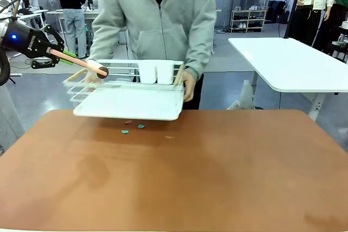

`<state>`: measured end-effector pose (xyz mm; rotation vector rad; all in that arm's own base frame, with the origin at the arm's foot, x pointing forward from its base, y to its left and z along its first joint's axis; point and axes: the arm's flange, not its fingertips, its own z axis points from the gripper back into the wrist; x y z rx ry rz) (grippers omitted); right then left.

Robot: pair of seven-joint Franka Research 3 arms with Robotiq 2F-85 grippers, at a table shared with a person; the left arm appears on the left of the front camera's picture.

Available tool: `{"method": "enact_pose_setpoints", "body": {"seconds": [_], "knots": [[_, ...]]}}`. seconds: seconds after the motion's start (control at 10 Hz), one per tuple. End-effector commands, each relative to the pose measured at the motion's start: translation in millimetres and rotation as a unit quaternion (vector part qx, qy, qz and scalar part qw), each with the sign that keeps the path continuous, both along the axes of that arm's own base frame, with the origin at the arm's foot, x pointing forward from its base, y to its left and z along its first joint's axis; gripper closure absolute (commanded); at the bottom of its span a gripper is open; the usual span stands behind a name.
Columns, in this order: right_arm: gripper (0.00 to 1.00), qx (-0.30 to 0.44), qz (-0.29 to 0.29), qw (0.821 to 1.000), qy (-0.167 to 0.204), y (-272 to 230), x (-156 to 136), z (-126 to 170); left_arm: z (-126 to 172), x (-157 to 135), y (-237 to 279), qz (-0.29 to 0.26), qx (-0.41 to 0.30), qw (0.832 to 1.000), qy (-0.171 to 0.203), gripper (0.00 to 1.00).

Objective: Clean the table.
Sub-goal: Clean the table with the Lint Roller when the human lifts the Dish drying rack.

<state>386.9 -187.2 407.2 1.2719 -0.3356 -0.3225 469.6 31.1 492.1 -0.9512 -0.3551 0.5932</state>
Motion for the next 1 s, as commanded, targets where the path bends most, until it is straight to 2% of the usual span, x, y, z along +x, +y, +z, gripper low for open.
{"method": "enact_pose_setpoints", "body": {"seconds": [0.0, 0.9], "knots": [[0.0, 0.002, 0.001, 1.0, -0.004, -0.1, -0.3, 2.0, 1.8, -0.5, 0.0, 0.0, 0.001, 1.0, -0.001, 1.0], [0.0, 0.002, 0.001, 1.0, -0.004, -0.1, -0.3, 2.0, 1.8, -0.5, 0.0, 0.0, 0.001, 1.0, -0.001, 1.0]]}}
